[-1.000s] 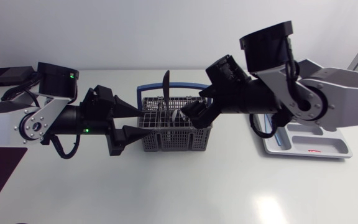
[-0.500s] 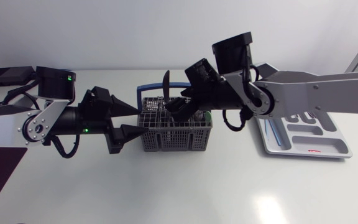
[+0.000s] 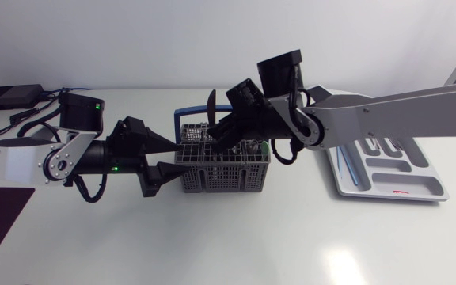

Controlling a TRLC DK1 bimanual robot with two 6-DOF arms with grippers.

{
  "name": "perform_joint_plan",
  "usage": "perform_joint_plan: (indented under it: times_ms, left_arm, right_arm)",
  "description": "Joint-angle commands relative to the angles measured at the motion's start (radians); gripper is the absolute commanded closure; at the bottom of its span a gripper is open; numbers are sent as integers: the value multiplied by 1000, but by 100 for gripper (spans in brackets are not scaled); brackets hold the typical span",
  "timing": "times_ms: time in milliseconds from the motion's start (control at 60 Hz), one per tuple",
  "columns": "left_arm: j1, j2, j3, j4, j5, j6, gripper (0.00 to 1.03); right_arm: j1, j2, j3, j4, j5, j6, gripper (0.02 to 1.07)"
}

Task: Unload the cutlery basket into the drawer organizer.

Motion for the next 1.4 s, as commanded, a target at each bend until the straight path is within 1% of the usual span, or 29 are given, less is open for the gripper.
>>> perform_joint_plan:
  times_ms: [0, 33, 117, 167, 200, 233, 283, 333, 433, 483, 667, 850, 1050, 1217, 1383]
  left_arm:
    - [11, 22, -1, 12, 15, 0, 17]
    - [14, 22, -1, 14, 15, 0, 17]
    - [19, 25, -1, 15, 21, 0, 17]
    - [24, 27, -1, 17, 21, 0, 17]
    - [24, 28, -1, 19, 23, 0, 17]
    - [25, 28, -1, 19, 26, -2, 17]
    - [27, 30, -1, 19, 27, -2, 17]
    - [30, 30, 1, 19, 31, -2, 17]
    - [36, 35, 7, 19, 41, -9, 17]
    - [37, 39, 10, 20, 49, -15, 17]
    - [31, 47, 16, 32, 54, -34, 17]
    - [27, 51, 19, 42, 54, -43, 17]
    - [19, 67, 22, 54, 54, -57, 17]
    - [1, 73, 22, 57, 52, -61, 17]
    - [-19, 74, 11, 83, 52, -94, 17]
  right_arm:
    - [7, 35, 26, 12, -6, 20, 63]
    - [9, 41, 29, 14, -6, 20, 63]
    - [10, 48, 31, 23, -6, 22, 71]
    - [12, 52, 34, 25, -6, 22, 72]
    - [15, 58, 37, 25, -6, 22, 75]
    - [16, 63, 39, 25, -6, 22, 76]
    - [22, 74, 42, 25, -8, 20, 80]
    - [29, 77, 42, 25, -6, 20, 80]
    - [38, 83, 39, 25, -8, 19, 94]
    - [39, 83, 36, 25, -14, 19, 96]
    - [49, 49, 19, 22, -15, 20, 98]
    - [58, -1, -4, 28, -14, 20, 98]
    - [64, -44, -36, 74, -8, 28, 98]
    - [79, -74, -49, 95, 46, 43, 98]
    - [91, -109, -66, 121, 112, 61, 98]
